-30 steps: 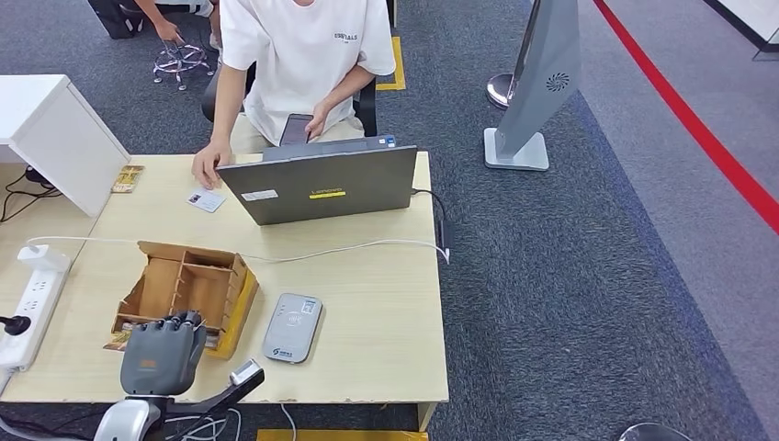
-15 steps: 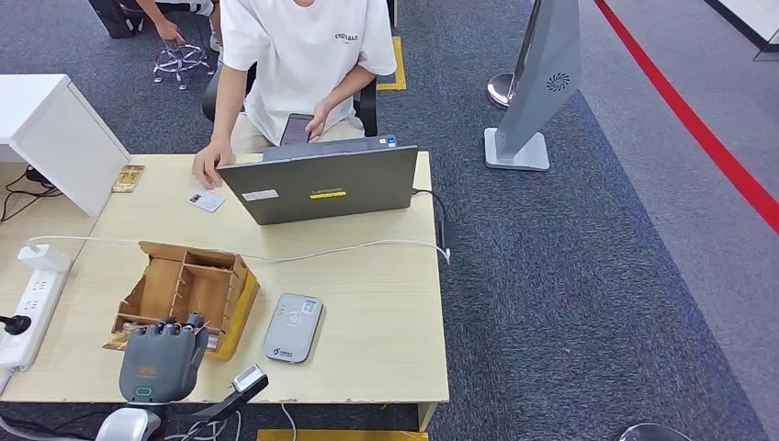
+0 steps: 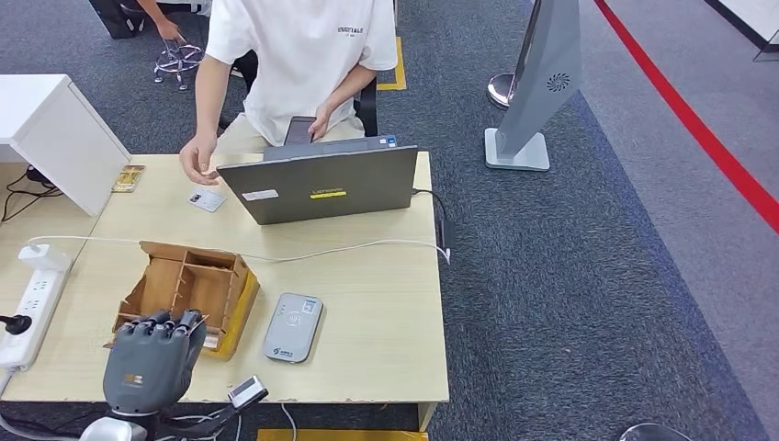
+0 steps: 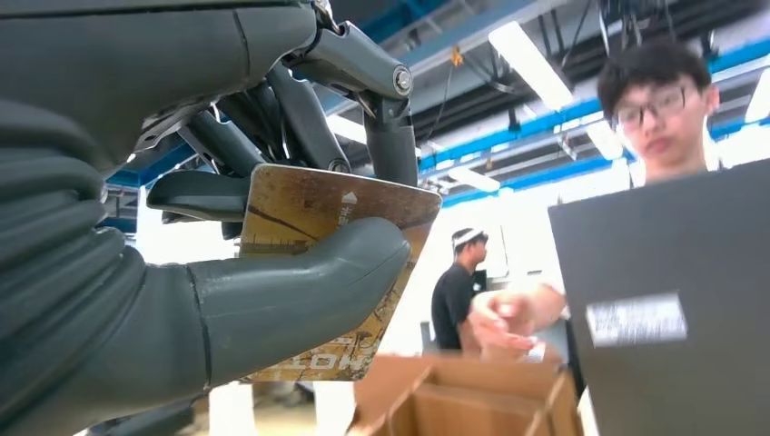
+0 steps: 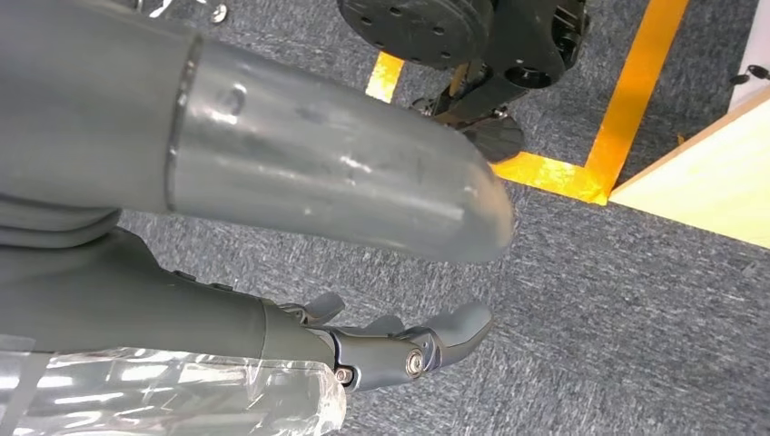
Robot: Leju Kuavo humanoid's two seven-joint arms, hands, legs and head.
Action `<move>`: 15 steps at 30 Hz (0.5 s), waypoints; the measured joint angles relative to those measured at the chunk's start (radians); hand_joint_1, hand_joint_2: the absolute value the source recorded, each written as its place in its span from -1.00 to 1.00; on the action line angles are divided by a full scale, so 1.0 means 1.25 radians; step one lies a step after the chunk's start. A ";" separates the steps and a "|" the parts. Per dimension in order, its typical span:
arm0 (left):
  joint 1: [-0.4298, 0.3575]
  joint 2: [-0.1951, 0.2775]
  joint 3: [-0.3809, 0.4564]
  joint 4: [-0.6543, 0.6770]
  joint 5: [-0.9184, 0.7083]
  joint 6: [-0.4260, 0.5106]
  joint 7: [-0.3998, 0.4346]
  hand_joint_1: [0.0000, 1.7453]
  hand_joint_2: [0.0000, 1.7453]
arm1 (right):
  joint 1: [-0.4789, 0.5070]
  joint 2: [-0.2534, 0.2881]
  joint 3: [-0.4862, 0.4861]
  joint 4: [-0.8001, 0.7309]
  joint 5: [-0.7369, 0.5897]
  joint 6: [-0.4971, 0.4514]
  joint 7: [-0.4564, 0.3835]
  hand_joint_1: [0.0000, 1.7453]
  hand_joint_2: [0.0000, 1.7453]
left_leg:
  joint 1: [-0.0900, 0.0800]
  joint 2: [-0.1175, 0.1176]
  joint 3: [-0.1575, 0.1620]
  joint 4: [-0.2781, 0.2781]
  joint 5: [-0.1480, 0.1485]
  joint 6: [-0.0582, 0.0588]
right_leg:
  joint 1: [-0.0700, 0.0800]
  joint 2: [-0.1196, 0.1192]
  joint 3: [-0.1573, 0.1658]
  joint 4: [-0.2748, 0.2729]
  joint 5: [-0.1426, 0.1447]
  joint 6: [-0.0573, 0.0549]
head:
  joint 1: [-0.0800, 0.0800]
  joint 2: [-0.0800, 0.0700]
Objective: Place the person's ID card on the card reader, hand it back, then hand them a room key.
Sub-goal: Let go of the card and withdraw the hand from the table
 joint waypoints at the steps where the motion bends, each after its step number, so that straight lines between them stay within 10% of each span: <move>1: -0.009 0.004 -0.001 -0.008 0.006 -0.004 -0.001 1.00 1.00 | 0.001 0.000 0.003 -0.002 -0.001 -0.001 0.001 -1.00 -1.00 | 0.000 0.000 0.000 0.000 0.000 0.000 | 0.000 0.000 0.000 0.000 0.000 0.000 | 0.000 0.000; 6: -0.122 0.010 -0.005 -0.006 0.057 -0.057 -0.007 1.00 1.00 | -0.004 0.002 0.010 -0.002 0.026 0.000 -0.007 -1.00 -1.00 | 0.000 -0.002 -0.001 0.000 0.002 0.000 | 0.000 -0.001 0.000 0.000 0.001 0.001 | 0.000 0.000; 15: -0.506 -0.027 -0.005 0.232 0.069 -0.124 -0.009 1.00 1.00 | -0.070 -0.001 0.023 0.043 0.098 -0.001 -0.043 -1.00 -1.00 | 0.000 -0.002 -0.004 0.001 0.010 -0.001 | 0.000 -0.001 -0.003 0.000 0.009 0.000 | 0.000 0.000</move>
